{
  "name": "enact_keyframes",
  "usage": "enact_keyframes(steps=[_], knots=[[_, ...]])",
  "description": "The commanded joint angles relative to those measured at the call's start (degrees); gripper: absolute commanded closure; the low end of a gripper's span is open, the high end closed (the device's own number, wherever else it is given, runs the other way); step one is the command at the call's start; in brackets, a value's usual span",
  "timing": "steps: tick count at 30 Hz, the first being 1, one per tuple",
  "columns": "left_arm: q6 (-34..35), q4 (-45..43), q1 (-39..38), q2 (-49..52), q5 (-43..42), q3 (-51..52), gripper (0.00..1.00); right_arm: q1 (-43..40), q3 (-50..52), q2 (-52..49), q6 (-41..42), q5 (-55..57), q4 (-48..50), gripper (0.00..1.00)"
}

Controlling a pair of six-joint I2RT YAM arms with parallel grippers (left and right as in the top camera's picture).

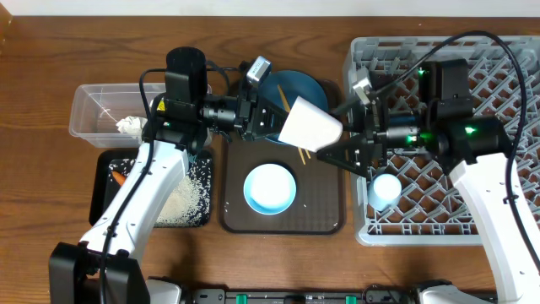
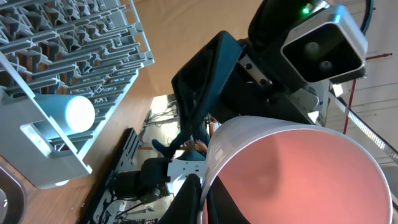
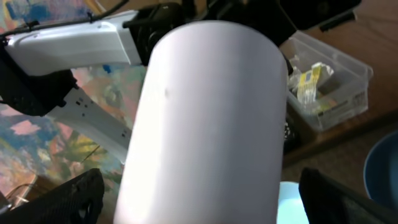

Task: Sort waste into correct bins and load items into the dishwasher rack
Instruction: 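Grasp the held pink cup with the right gripper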

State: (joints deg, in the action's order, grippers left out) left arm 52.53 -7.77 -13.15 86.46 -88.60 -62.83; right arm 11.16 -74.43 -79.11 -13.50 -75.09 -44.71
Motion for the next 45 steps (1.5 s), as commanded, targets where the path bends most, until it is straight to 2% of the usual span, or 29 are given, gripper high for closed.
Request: enact_keyframes(steps=[1, 4, 6, 10, 22, 27, 33, 38, 45], knots=[[0.0, -0.2, 0.0, -0.1, -1.4, -0.3, 0.94, 1.0, -0.4, 0.0, 4.1, -1.2, 1.4, 0.01], [0.0, -0.2, 0.0, -0.1, -1.4, -0.3, 0.94, 1.2, -0.4, 0.0, 4.9, -0.6, 1.7, 0.08], [0.0, -0.2, 0.0, -0.1, -1.4, -0.3, 0.94, 1.3, -0.4, 0.0, 5.5, 0.3, 1.6, 0.22], [0.0, -0.2, 0.0, -0.1, -1.4, -0.3, 0.94, 1.3, -0.4, 0.0, 6.0, 0.3, 1.6, 0.37], [0.0, -0.2, -0.2, -0.1, -1.4, -0.3, 0.94, 1.2, -0.4, 0.0, 6.2, 0.5, 1.6, 0.44], [-2.1, 0.0, -2.8, -0.1, -1.4, 0.7, 0.93, 1.2, -0.4, 0.0, 10.8, 5.4, 3.1, 0.47], [-3.8, 0.0, -5.4, -0.1, -1.4, 2.2, 0.94, 1.2, -0.4, 0.0, 11.0, 6.1, 4.2, 0.48], [-4.1, 0.0, -5.5, -0.1, -1.4, 2.6, 0.94, 0.9, -0.4, 0.0, 14.0, 7.4, 5.3, 0.49], [-4.2, 0.0, -5.6, -0.1, -1.4, 2.6, 0.93, 0.5, -0.4, 0.0, 14.0, 7.6, 5.3, 0.50]])
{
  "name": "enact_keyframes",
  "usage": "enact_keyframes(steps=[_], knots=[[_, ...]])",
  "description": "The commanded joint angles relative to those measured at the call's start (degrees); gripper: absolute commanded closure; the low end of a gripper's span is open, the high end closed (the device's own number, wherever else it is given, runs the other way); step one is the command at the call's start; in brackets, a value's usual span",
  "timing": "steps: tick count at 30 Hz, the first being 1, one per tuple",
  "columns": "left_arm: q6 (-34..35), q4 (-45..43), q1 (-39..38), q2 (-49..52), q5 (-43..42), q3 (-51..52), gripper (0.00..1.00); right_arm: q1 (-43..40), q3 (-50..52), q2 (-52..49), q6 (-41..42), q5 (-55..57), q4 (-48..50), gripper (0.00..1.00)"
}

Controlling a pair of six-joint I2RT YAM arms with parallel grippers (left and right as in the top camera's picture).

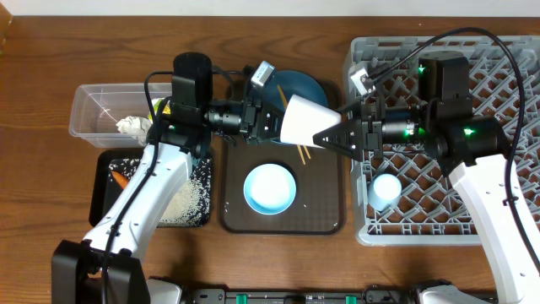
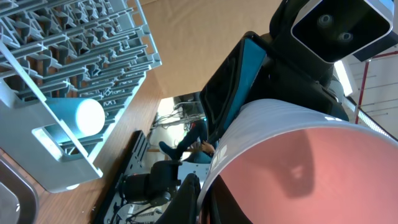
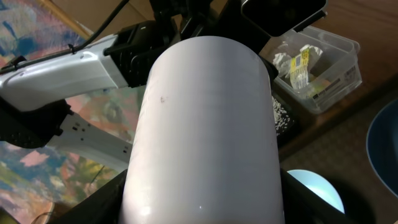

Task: Sort waste into correct bins and load items into the dishwasher rack
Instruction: 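Grasp the held pink cup with the right gripper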

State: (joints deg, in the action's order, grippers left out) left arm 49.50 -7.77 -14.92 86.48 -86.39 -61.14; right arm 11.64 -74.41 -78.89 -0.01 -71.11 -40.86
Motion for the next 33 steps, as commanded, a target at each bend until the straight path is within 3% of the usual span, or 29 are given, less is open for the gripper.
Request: enact_keyframes(steps=[1, 7, 11, 13, 33], knots=[[-1.5, 0.0, -3.8, -0.1, -3.6, 0.9, 0.93, 0.0, -0.5, -0.2, 0.5, 3.7, 1.5, 0.50], [-3.4, 0.2, -3.8, -0.1, -3.6, 0.9, 0.92, 0.0, -0.5, -0.2, 0.5, 3.7, 1.4, 0.50], [-3.6, -0.3, -3.6, -0.1, -3.6, 0.9, 0.75, 0.0, -0.5, -0.2, 0.5, 3.7, 1.4, 0.50], [-3.9, -0.5, -3.3, -0.1, -3.2, 0.9, 0.71, 0.0, -0.5, -0.2, 0.4, 3.7, 1.4, 0.50], [-6.1, -0.4, 6.9, -0.1, -3.0, 0.9, 0.69, 0.0, -0.5, -0.2, 0.4, 11.1, -2.2, 0.51]])
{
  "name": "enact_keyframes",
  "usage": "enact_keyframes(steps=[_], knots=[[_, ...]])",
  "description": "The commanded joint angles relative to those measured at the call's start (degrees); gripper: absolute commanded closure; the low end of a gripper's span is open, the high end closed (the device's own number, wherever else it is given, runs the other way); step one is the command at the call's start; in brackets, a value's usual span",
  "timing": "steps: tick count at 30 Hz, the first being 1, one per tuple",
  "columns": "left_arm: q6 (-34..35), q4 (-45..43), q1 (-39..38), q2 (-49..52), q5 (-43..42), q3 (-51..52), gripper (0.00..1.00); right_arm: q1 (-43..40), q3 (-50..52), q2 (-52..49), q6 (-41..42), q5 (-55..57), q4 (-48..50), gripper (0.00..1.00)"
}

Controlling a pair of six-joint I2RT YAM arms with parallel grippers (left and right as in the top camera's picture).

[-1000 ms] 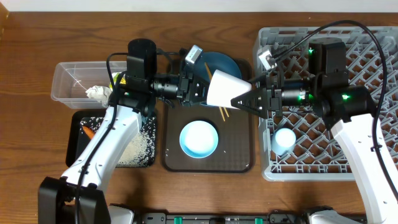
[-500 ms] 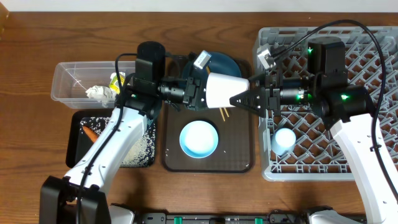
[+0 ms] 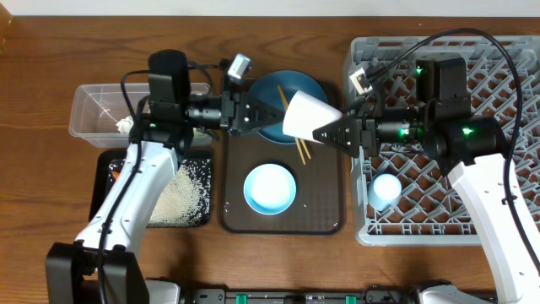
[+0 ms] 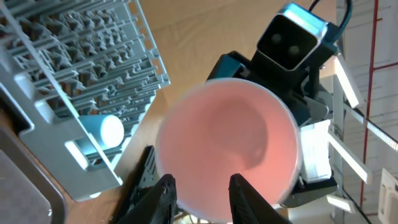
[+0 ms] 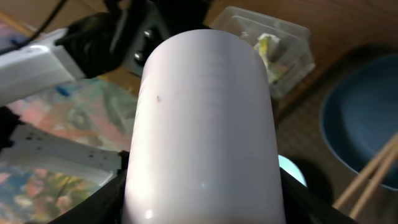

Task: Sort waste into correct bins and load items into the dishwasher rack
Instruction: 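Grasp the held pink cup with the right gripper, then open the left gripper and carry the pink cup right over the rack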

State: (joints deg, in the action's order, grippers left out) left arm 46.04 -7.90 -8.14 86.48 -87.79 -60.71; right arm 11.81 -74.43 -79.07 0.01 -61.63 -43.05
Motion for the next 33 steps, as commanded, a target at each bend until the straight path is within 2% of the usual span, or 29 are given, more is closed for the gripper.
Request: enact_keyframes(steps=[1, 6, 10, 18, 20, 23, 25, 28, 29, 33], knots=[[-3.0, -0.3, 0.1, -0.1, -1.6, 0.5, 0.69, -0.2, -0.5, 0.0, 0.4, 1.6, 0.0, 0.51], [-3.0, 0.1, 0.1, -0.1, -1.5, 0.5, 0.69, -0.7, -0.5, 0.0, 1.0, 1.6, -0.2, 0.51], [-3.0, 0.2, 0.9, 0.0, 0.2, 0.5, 0.69, -4.0, -0.5, 0.1, 2.6, 2.8, -3.2, 0.58], [-3.0, 2.1, 1.7, 0.0, 1.5, 0.5, 0.68, -14.5, -5.4, 3.1, 3.2, 24.1, -19.9, 0.59], [-3.5, 3.2, 1.7, 0.0, 2.3, 0.5, 0.57, -16.1, -8.7, 3.1, 3.2, 27.5, -25.2, 0.60], [-7.9, 3.2, 1.7, 0.0, 2.3, 0.5, 0.55, -16.6, -13.2, 3.1, 4.6, 36.6, -33.2, 0.61], [-9.2, 3.2, 1.7, 0.0, 2.3, 0.5, 0.47, -16.6, -15.0, 3.1, 6.5, 44.0, -37.1, 0.62], [-9.2, 3.1, 1.7, 0.0, 2.3, 0.5, 0.24, -16.6, -15.5, 3.1, 8.7, 50.7, -41.2, 0.61], [-9.2, 3.1, 1.7, 0.0, 2.3, 0.5, 0.19, -16.6, -15.5, 3.1, 9.2, 52.1, -42.4, 0.61], [-9.2, 3.1, 1.7, 0.0, 2.3, 0.5, 0.13, -16.6, -15.5, 3.0, 12.7, 58.1, -46.0, 0.60]])
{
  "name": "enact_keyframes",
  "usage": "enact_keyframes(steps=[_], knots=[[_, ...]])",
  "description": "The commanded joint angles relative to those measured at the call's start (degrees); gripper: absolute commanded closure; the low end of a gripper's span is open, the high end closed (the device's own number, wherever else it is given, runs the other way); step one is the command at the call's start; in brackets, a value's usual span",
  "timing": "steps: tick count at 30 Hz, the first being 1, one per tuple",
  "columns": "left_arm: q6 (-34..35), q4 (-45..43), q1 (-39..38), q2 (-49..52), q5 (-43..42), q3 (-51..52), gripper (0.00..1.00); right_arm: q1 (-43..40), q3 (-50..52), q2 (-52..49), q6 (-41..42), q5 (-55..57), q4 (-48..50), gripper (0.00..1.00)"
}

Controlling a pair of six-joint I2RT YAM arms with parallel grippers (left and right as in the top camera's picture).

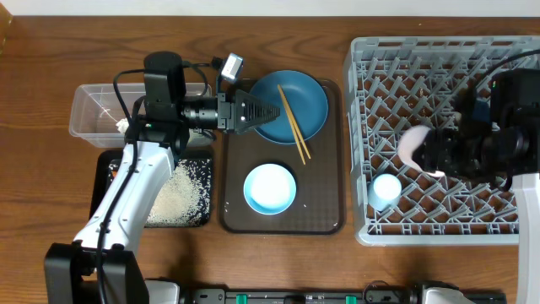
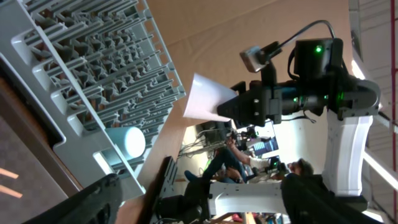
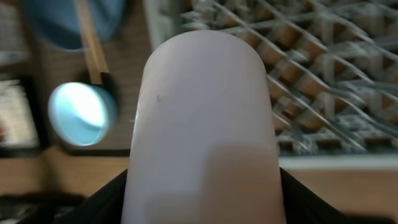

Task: Sort waste into correct bins and load items into the dishwasher rack
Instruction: 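Open the left gripper and carry the pink cup right over the rack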

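My right gripper (image 1: 429,152) is shut on a white cup (image 1: 414,143) and holds it on its side above the grey dishwasher rack (image 1: 439,59). That cup (image 3: 202,118) fills the right wrist view, with a dark finger on each side. A light blue cup (image 1: 387,187) lies in the rack's front left corner. My left gripper (image 1: 268,111) is open and empty at the left edge of the blue plate (image 1: 304,95), which carries two chopsticks (image 1: 292,125). From the left wrist, the white cup (image 2: 208,99) shows far off over the rack.
A light blue bowl (image 1: 270,187) sits on the brown tray (image 1: 325,211). At the left, a clear bin (image 1: 93,97) holds wrappers. A black tray (image 1: 190,215) with spilled rice lies in front of it.
My right gripper has moved with the white cup from over the plate to over the rack. My left gripper has stayed by the plate and stands wider open.
First my left gripper held the white cup by its rim above the tray, with my right gripper open around it. Then the right one was shut on the cup. Then the left had let go and drawn back. Now the cup is over the rack.
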State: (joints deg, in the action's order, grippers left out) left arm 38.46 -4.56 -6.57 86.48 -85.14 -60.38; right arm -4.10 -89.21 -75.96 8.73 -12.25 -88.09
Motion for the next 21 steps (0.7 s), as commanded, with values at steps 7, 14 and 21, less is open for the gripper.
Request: enact_keyframes(steps=[7, 14, 21], knots=[[-1.6, -0.2, 0.1, 0.0, -0.3, 0.2, 0.08, -0.8, -0.5, -0.1, 7.4, 14.4, -3.0, 0.61], [-1.6, -0.2, 0.1, 0.0, -0.3, 0.2, 0.06, -0.8, 1.2, -0.6, 8.2, 14.4, -2.9, 0.62], [-1.6, -0.2, 0.1, 0.0, -0.3, 0.2, 0.05, -1.0, 5.4, -2.5, 8.4, 14.4, -1.5, 0.59]])
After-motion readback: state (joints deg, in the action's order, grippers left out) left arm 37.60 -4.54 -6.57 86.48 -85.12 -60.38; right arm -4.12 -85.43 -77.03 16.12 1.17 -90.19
